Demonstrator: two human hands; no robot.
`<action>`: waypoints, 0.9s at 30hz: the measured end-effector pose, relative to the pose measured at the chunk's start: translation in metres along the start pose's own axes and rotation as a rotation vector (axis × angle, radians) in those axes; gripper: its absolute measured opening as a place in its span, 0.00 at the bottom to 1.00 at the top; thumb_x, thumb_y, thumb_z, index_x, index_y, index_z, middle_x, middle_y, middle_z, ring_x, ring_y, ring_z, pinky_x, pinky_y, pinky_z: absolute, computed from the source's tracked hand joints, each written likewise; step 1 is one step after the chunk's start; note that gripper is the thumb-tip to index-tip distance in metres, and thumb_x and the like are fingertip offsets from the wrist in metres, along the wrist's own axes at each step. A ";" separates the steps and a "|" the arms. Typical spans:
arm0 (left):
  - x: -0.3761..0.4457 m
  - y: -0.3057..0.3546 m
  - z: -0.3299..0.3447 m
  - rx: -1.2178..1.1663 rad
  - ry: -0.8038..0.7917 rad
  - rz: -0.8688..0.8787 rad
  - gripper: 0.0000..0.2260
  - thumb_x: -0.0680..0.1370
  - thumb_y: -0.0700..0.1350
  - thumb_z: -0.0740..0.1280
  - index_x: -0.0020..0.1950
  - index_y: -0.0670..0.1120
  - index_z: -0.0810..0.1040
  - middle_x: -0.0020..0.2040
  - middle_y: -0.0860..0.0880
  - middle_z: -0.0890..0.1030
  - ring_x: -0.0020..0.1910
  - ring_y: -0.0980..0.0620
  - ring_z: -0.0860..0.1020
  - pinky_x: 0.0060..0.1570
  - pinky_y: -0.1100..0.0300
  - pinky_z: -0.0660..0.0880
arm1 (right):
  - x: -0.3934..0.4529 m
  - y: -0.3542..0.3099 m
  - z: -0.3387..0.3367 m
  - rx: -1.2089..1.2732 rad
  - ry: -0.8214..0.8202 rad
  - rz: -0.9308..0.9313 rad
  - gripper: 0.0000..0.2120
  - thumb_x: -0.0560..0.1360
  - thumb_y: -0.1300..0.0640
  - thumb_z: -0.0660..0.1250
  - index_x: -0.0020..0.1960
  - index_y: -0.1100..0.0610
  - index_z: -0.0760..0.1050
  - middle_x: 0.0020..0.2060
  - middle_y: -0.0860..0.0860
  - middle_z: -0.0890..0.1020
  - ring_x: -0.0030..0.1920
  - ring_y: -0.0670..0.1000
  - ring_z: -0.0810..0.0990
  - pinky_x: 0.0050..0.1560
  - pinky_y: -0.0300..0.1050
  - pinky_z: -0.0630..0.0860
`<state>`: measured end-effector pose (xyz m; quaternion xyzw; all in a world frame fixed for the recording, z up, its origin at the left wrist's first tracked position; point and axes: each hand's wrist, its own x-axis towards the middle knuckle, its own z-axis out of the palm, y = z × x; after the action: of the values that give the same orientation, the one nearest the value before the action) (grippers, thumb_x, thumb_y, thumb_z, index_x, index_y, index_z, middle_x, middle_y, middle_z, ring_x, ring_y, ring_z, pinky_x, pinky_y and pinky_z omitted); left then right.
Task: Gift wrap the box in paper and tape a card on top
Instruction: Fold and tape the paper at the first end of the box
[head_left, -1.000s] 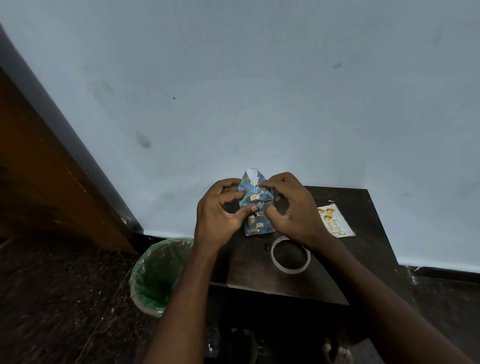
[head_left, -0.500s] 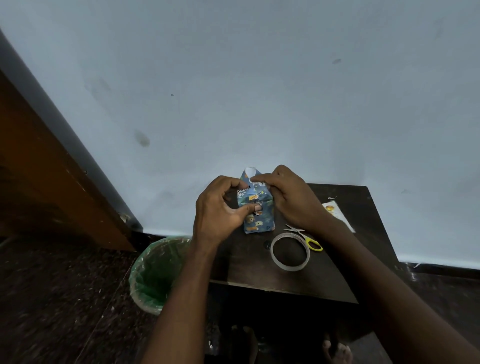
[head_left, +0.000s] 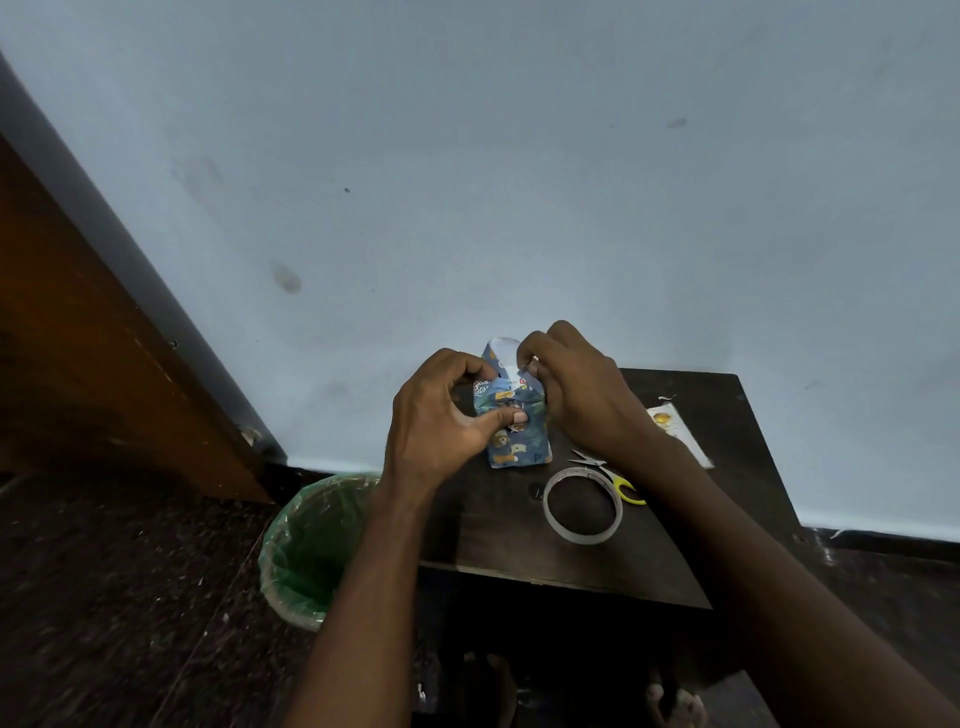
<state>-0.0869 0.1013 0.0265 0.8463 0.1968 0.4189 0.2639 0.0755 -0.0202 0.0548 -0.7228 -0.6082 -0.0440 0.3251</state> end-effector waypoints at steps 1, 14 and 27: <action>0.000 -0.001 0.000 0.008 0.000 0.005 0.22 0.66 0.55 0.87 0.50 0.48 0.82 0.49 0.54 0.83 0.47 0.54 0.82 0.45 0.53 0.81 | -0.001 0.001 0.000 0.032 0.047 0.000 0.07 0.81 0.62 0.61 0.55 0.53 0.74 0.48 0.50 0.72 0.42 0.54 0.75 0.40 0.52 0.73; 0.000 -0.006 0.005 0.055 -0.003 0.032 0.20 0.67 0.59 0.84 0.49 0.47 0.84 0.48 0.54 0.80 0.46 0.54 0.80 0.43 0.54 0.78 | -0.004 0.005 -0.002 0.006 -0.040 -0.106 0.15 0.75 0.65 0.59 0.58 0.52 0.74 0.53 0.50 0.68 0.38 0.57 0.74 0.35 0.51 0.75; 0.001 -0.005 0.005 0.059 0.023 0.033 0.17 0.68 0.57 0.84 0.50 0.50 0.87 0.43 0.56 0.78 0.39 0.56 0.77 0.36 0.58 0.73 | -0.005 -0.003 -0.001 -0.061 0.082 -0.094 0.17 0.77 0.56 0.53 0.60 0.55 0.76 0.50 0.52 0.72 0.33 0.55 0.73 0.31 0.44 0.66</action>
<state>-0.0833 0.1041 0.0214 0.8519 0.1980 0.4270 0.2295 0.0715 -0.0249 0.0541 -0.7006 -0.6262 -0.1072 0.3250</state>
